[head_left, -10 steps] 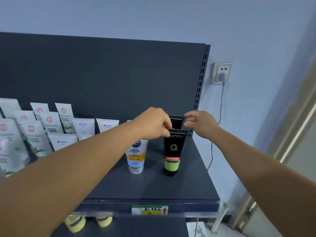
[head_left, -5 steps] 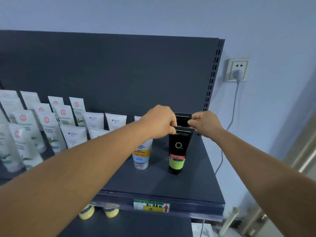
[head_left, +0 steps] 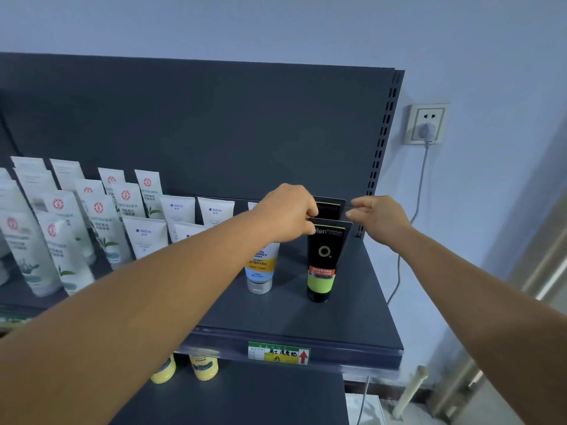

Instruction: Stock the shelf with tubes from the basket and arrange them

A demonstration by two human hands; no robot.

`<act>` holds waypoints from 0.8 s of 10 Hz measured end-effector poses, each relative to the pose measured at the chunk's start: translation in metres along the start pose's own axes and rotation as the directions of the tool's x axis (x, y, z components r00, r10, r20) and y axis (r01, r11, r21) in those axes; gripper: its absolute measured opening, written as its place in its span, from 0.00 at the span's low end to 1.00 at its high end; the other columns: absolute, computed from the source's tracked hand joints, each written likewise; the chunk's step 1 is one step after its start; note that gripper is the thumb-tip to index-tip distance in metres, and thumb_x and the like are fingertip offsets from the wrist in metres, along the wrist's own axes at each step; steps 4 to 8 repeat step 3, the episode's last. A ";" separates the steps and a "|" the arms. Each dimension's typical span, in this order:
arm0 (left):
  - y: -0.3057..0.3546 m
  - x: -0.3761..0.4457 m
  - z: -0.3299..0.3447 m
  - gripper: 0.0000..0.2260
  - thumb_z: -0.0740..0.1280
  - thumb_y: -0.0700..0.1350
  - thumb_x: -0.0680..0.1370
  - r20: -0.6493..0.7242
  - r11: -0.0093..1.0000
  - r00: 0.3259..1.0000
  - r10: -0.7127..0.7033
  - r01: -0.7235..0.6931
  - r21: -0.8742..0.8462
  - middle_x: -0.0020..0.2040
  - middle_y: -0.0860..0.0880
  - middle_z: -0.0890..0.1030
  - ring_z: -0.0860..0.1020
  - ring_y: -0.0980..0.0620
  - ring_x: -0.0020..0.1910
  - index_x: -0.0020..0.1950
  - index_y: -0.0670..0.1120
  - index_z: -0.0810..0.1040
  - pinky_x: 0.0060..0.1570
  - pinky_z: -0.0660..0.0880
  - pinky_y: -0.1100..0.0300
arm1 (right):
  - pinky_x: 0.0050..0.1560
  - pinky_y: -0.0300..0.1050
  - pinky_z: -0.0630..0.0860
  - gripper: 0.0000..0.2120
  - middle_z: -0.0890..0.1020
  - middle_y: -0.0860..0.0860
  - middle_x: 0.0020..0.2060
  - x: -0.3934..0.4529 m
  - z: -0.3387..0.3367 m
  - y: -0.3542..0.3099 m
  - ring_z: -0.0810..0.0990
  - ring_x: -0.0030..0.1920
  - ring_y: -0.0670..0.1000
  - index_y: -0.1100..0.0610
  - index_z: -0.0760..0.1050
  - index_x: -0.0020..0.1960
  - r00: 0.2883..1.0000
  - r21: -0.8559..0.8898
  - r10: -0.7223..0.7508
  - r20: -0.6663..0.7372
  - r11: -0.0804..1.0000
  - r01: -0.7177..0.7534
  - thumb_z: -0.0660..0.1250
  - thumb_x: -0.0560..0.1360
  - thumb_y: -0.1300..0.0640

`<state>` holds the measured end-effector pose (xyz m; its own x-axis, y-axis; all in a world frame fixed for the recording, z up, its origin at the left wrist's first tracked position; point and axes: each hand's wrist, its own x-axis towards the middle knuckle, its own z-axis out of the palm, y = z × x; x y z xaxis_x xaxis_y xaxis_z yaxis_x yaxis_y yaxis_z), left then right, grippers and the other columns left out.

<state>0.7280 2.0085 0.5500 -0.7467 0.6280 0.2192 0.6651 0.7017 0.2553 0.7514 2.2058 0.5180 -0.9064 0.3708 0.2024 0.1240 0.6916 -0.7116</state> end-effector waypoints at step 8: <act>-0.022 -0.044 -0.049 0.21 0.64 0.49 0.79 -0.046 0.989 0.999 -0.008 0.015 0.147 0.70 0.48 0.72 0.71 0.46 0.68 0.72 0.48 0.68 0.65 0.70 0.49 | 0.62 0.46 0.67 0.25 0.70 0.51 0.71 -0.057 -0.025 -0.034 0.70 0.68 0.54 0.54 0.63 0.74 0.997 -0.281 -0.066 -0.039 0.958 0.052 0.58 0.80 0.46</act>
